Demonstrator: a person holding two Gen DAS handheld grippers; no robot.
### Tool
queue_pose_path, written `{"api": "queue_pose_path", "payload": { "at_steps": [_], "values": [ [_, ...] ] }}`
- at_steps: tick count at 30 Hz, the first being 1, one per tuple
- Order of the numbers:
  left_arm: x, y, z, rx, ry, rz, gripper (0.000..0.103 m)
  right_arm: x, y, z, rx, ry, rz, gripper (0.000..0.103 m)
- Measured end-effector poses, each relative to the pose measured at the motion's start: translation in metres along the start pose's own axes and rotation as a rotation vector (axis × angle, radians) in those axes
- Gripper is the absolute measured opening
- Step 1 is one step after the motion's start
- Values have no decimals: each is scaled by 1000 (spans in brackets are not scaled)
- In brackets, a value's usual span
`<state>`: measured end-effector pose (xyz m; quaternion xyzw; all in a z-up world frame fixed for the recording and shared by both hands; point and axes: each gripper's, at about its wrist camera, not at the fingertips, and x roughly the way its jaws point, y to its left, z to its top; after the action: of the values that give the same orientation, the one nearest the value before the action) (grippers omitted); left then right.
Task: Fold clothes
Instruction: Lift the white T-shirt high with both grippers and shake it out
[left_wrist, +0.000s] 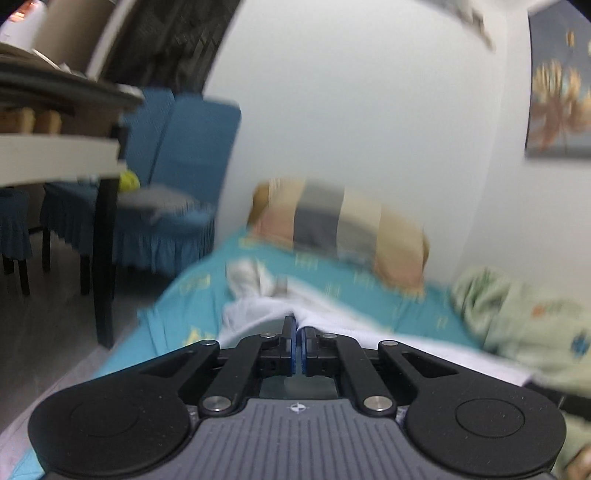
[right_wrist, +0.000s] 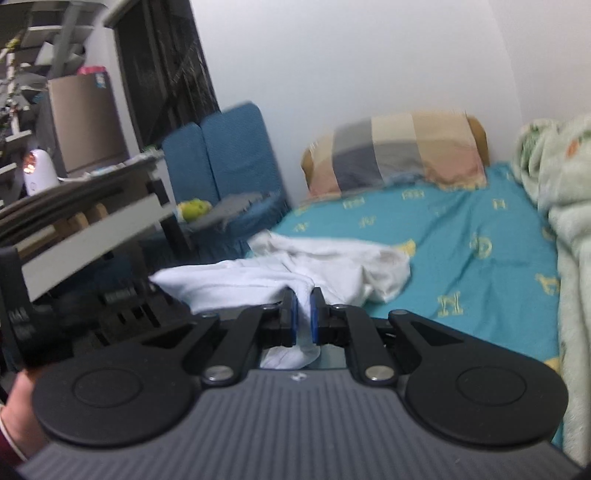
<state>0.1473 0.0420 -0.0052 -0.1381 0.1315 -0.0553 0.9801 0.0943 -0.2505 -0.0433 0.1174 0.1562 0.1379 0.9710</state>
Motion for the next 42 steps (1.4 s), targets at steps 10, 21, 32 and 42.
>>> {"api": "queue_pose_path", "payload": {
  "at_steps": [10,21,32,42],
  "values": [
    [-122,-36,110,7,-223,-74,2,-101,55,79,-79,-209,-2,10],
    [-270,-104,232,127,-396,-177,2,-215,100,186,-169,-427,8,10],
    [-435,-157,297,142,-509,-253,2,-324,143,233,-253,-598,20,10],
    [-526,-185,327,155,-583,-296,2,-376,165,258,-284,-678,19,10]
  ]
}}
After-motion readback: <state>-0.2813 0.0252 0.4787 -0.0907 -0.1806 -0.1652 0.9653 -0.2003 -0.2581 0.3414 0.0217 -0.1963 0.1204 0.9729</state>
